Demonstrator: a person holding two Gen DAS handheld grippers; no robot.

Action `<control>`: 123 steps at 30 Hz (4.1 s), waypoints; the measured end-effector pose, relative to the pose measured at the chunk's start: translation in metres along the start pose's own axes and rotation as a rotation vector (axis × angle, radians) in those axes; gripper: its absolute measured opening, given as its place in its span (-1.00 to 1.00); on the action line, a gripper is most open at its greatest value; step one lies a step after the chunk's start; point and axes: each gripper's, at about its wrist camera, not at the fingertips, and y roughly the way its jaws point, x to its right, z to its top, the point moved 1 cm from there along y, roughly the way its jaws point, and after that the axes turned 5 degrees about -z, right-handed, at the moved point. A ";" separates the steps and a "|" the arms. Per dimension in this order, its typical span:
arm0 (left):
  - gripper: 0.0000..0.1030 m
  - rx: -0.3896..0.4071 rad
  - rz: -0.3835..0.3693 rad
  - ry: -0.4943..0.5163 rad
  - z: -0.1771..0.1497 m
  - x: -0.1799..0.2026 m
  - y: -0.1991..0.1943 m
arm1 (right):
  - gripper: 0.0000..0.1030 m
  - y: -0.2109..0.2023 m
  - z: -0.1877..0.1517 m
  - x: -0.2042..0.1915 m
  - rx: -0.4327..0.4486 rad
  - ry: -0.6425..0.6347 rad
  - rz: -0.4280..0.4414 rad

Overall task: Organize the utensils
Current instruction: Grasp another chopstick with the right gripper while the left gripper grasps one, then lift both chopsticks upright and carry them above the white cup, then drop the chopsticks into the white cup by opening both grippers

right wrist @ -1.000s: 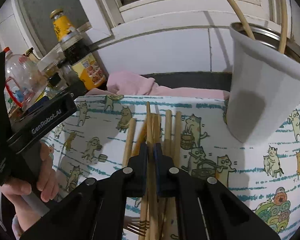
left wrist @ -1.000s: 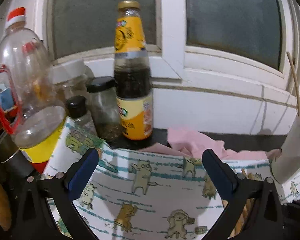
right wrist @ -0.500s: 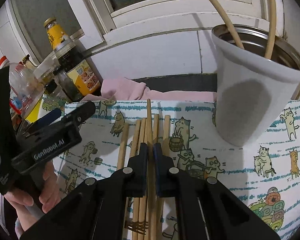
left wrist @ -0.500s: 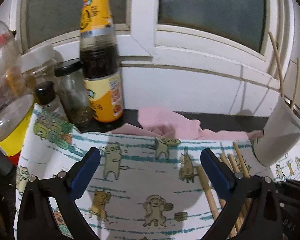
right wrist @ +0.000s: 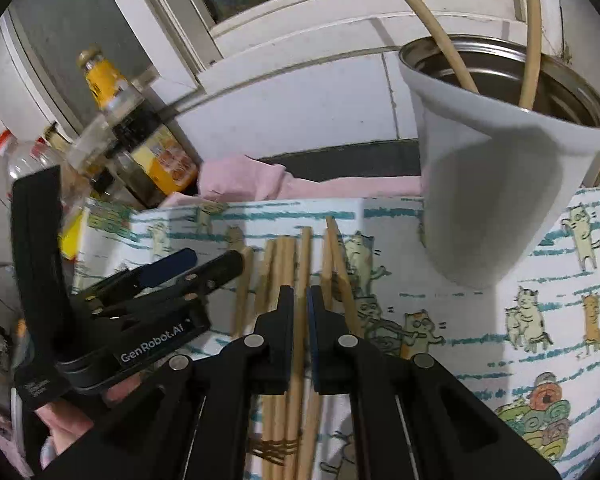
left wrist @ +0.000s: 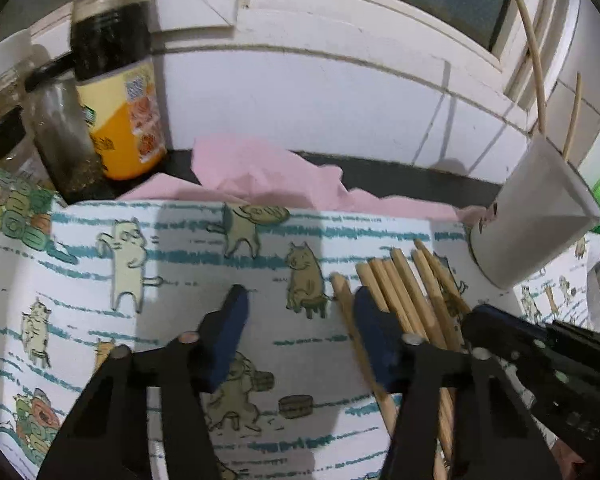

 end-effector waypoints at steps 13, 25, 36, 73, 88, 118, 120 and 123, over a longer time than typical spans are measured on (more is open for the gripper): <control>-0.64 0.003 0.108 0.187 -0.011 0.035 0.003 | -0.75 0.009 0.003 0.011 -0.025 -0.004 -0.067; -0.80 -0.033 0.064 -0.025 0.005 -0.013 -0.008 | -0.64 0.019 -0.001 -0.001 -0.031 -0.124 -0.171; -0.30 -0.097 0.083 0.140 -0.004 0.014 -0.008 | -0.84 0.028 0.010 -0.007 0.005 -0.165 -0.220; -0.88 0.792 -0.235 0.091 0.064 0.086 -0.260 | -0.87 -0.247 0.021 0.054 1.096 0.036 0.059; -0.88 0.742 -0.335 0.104 0.106 0.141 -0.163 | -0.87 -0.158 0.078 0.124 0.708 0.180 0.045; -0.88 0.643 -0.308 0.011 0.093 0.120 -0.102 | -0.30 -0.129 0.085 0.138 0.531 0.239 -0.031; -0.79 0.632 -0.307 0.036 0.084 0.118 -0.099 | -0.20 -0.129 0.085 0.136 0.548 0.226 -0.078; -0.27 0.613 -0.323 0.023 0.078 0.114 -0.098 | -0.11 -0.129 0.085 0.135 0.559 0.228 -0.117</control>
